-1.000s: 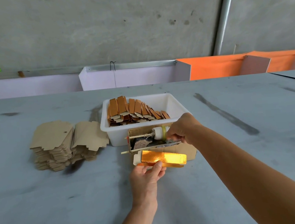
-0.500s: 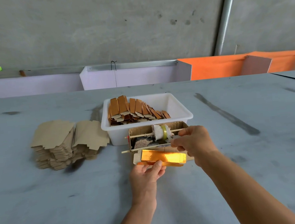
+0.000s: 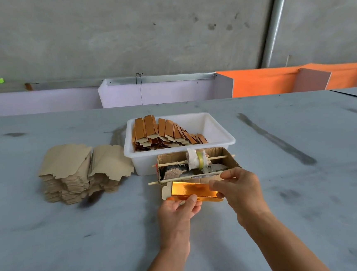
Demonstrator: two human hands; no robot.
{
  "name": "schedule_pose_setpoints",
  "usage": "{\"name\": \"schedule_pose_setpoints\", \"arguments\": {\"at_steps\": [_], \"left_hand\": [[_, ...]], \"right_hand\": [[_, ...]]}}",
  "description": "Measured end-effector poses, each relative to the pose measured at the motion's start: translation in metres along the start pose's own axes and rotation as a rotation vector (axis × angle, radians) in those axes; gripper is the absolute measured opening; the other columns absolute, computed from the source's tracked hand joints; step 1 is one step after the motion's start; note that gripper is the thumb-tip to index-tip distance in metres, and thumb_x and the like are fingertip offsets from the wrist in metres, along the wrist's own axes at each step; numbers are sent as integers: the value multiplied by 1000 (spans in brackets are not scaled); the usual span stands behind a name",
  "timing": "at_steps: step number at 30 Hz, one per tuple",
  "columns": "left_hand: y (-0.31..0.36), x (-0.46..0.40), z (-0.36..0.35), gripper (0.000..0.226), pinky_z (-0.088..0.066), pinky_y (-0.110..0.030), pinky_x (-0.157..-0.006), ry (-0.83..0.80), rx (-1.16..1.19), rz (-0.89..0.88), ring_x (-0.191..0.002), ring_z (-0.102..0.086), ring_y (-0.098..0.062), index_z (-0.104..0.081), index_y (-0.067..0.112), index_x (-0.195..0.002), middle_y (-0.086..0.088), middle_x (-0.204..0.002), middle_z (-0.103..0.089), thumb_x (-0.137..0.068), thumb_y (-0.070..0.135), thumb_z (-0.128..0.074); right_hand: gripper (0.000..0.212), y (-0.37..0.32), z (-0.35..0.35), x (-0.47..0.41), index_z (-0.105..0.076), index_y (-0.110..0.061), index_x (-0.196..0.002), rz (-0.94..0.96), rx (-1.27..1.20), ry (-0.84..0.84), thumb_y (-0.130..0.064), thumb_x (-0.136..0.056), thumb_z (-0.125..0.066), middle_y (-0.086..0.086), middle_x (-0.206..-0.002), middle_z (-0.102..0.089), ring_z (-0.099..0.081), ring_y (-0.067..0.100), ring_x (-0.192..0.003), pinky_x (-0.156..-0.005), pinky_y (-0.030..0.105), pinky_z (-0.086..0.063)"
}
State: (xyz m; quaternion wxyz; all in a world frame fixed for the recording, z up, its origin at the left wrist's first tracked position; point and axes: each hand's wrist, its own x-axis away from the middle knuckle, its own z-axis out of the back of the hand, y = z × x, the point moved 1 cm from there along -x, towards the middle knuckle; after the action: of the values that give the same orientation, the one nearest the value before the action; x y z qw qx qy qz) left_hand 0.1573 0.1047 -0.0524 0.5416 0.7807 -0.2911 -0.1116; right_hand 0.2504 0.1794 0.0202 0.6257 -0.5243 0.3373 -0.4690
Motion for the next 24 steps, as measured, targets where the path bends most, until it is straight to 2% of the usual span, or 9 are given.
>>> {"name": "schedule_pose_setpoints", "arguments": {"at_steps": [9, 15, 19, 24], "left_hand": [[0, 1, 1, 10, -58, -24, -65, -5, -8, -3, -69, -72, -19, -65, 6, -87, -4, -76, -74, -79, 3, -70], [-1, 0, 0, 9, -56, -22, -61, -5, -7, -9, -67, -72, -19, -65, 7, -85, -3, -73, -74, -79, 1, -70], [0, 1, 0, 9, -55, -20, -58, -10, 0, -9, -67, -72, -19, -65, 8, -84, -2, -72, -74, -80, 0, -69], [0, 2, 1, 9, -56, -21, -59, -16, -6, -8, -67, -72, -19, -65, 7, -85, -2, -72, -74, -80, 1, -69]], "right_hand": [[24, 7, -1, 3, -55, -15, -77, 9, -30, 17, -6, -74, -77, 8, -76, -63, -60, 16, -62, -44, 14, -39], [24, 9, -1, 3, -55, -15, -77, 12, -36, 22, -8, -73, -78, 8, -76, -63, -59, 15, -60, -39, 10, -36], [23, 11, -1, 3, -56, -13, -78, 3, -47, 18, -8, -73, -78, 8, -75, -63, -59, 14, -57, -40, 11, -38], [23, 12, -1, 3, -56, -13, -77, 5, -57, 21, -8, -73, -78, 9, -78, -64, -60, 15, -59, -39, 10, -37]]}}
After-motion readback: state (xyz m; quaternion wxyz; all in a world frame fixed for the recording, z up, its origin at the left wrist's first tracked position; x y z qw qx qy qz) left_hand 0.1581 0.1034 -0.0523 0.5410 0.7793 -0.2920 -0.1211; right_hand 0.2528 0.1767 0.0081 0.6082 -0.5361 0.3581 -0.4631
